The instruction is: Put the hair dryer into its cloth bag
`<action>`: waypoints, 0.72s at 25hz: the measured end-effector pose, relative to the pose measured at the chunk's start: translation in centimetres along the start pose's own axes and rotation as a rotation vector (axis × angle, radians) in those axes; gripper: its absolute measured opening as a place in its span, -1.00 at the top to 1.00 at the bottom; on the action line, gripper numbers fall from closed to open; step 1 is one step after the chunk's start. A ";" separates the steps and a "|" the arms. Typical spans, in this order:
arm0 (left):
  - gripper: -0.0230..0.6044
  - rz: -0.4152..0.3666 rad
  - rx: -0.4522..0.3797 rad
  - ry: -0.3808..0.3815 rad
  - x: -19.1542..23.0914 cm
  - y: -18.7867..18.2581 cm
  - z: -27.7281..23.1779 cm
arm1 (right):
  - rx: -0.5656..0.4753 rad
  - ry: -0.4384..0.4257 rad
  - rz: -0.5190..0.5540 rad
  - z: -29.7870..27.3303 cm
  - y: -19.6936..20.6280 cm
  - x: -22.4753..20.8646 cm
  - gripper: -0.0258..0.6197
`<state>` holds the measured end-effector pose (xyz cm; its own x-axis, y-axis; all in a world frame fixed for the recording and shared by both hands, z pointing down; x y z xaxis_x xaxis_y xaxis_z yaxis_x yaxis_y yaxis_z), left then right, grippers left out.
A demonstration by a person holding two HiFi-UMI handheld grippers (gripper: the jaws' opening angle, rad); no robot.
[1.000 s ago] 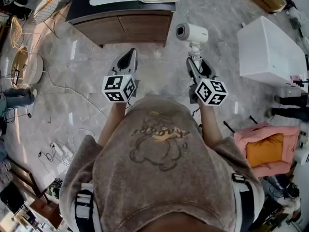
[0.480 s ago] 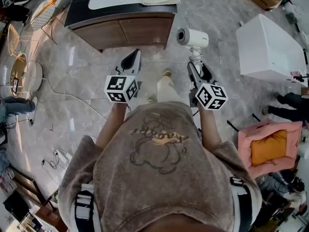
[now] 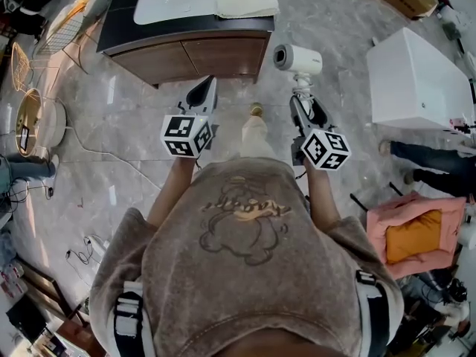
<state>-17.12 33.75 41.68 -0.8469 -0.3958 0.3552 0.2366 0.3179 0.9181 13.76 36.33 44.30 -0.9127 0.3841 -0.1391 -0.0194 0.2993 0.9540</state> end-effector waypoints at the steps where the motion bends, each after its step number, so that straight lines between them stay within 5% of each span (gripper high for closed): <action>1: 0.87 0.000 0.000 -0.002 0.5 -0.3 -0.9 | 0.002 -0.002 0.000 -0.9 -0.2 -0.4 0.24; 18: 0.87 0.014 0.010 -0.060 5.7 -7.1 -17.5 | 0.013 -0.062 0.005 -16.8 -7.5 -10.2 0.24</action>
<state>-15.31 14.19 40.26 -0.8705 -0.3395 0.3562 0.2436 0.3317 0.9114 16.35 15.48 43.01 -0.8858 0.4389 -0.1509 -0.0091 0.3086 0.9511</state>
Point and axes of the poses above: the fingertips, and each gripper's own axes: z backward along the fingers, x to its left, y out of its underside, the point moved 9 cm from there along z, backward along the fingers, and after that the axes turned 11 degrees about z, right-handed, at the moved point
